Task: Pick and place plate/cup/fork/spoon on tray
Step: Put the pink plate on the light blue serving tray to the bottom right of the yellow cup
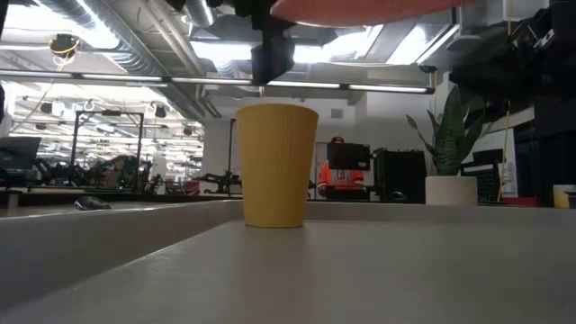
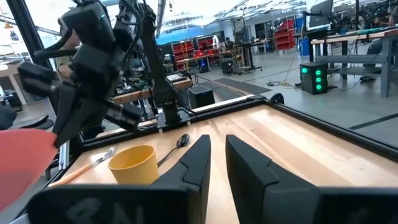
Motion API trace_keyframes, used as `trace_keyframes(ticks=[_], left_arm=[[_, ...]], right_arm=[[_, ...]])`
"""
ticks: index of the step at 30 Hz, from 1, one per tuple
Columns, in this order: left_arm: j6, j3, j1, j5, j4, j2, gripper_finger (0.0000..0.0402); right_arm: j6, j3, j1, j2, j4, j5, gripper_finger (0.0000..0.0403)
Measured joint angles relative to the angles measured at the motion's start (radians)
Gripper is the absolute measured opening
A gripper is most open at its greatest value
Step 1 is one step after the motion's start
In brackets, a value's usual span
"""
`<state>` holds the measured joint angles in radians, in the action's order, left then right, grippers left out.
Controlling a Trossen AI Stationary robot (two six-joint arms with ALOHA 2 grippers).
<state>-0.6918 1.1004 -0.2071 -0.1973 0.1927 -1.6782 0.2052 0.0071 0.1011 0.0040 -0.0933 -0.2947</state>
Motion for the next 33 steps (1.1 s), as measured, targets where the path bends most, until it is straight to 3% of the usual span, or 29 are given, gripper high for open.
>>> trace_keyframes(ticks=[6, 13, 17, 22, 25, 29, 33], left_arm=[[-0.006, 0.000, 0.039, -0.052, 0.005, -0.012, 0.0000], [0.019, 0.000, 0.151, -0.249, -0.001, -0.016, 0.0000], [0.021, 0.017, 0.197, -0.301, -0.006, -0.052, 0.0000], [0.045, 0.170, 0.202, -0.418, -0.032, -0.164, 0.0000], [0.118, 0.306, 0.202, -0.476, -0.183, -0.237, 0.0000], [0.237, 0.448, 0.207, -0.439, -0.409, -0.309, 0.0000], [0.296, 0.511, 0.215, -0.414, -0.428, -0.314, 0.0000]], right_arm=[[-0.002, 0.000, 0.000, 0.000, 0.000, 0.000, 0.0056], [-0.004, 0.000, 0.000, 0.000, 0.000, 0.000, 0.0056], [-0.004, 0.000, 0.000, 0.000, 0.001, 0.000, 0.0056], [-0.008, 0.000, 0.000, 0.000, 0.006, -0.001, 0.0056], [-0.007, 0.000, 0.000, 0.000, 0.013, -0.001, 0.0056], [-0.008, 0.000, 0.000, 0.000, 0.013, -0.001, 0.0056], [-0.008, 0.000, 0.000, 0.000, 0.013, -0.001, 0.0056]])
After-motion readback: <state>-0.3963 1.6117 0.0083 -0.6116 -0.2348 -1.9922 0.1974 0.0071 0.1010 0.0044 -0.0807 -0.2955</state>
